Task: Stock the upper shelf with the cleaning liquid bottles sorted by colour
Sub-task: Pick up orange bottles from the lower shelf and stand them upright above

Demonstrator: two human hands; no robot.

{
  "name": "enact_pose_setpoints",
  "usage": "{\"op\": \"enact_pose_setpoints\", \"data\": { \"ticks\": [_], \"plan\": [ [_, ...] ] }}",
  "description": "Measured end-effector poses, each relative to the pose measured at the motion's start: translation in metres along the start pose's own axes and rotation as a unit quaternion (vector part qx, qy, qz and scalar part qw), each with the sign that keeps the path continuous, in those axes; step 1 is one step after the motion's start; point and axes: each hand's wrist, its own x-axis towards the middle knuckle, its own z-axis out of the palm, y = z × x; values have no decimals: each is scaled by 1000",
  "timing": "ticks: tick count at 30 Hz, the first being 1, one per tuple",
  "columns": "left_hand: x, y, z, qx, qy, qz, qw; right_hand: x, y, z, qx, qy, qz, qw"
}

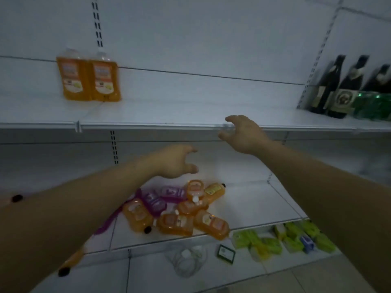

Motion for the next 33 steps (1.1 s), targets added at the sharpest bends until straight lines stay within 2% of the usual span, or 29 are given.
{"op": "enact_pose_setpoints", "data": {
  "ticks": [5, 10, 12, 16, 23, 29, 31, 33],
  "plan": [
    [13, 17, 83, -19, -80, -59, 995, -39, 70, 19, 22, -53, 31, 998],
    [20, 6, 134, -58, -149, -100, 982, -44, 118, 62, 18, -128, 58, 990],
    [28, -8, 151, -76, -152, -105, 980, -39, 130, 86, 18, -158, 69, 985],
    [46, -45, 181, -105, -164, -180, 964, -21, 147, 133, 14, -216, 77, 973],
    [76, -101, 245, -128, -114, -311, 935, 13, 159, 207, 12, -315, 62, 947],
    [79, -111, 272, -175, -77, -391, 900, 18, 171, 260, 18, -408, 50, 911],
    [81, -111, 285, -195, -75, -422, 882, 18, 177, 275, 15, -429, 42, 902],
    [90, -111, 308, -229, -39, -460, 857, 18, 191, 300, 8, -450, 36, 892]
  ]
}}
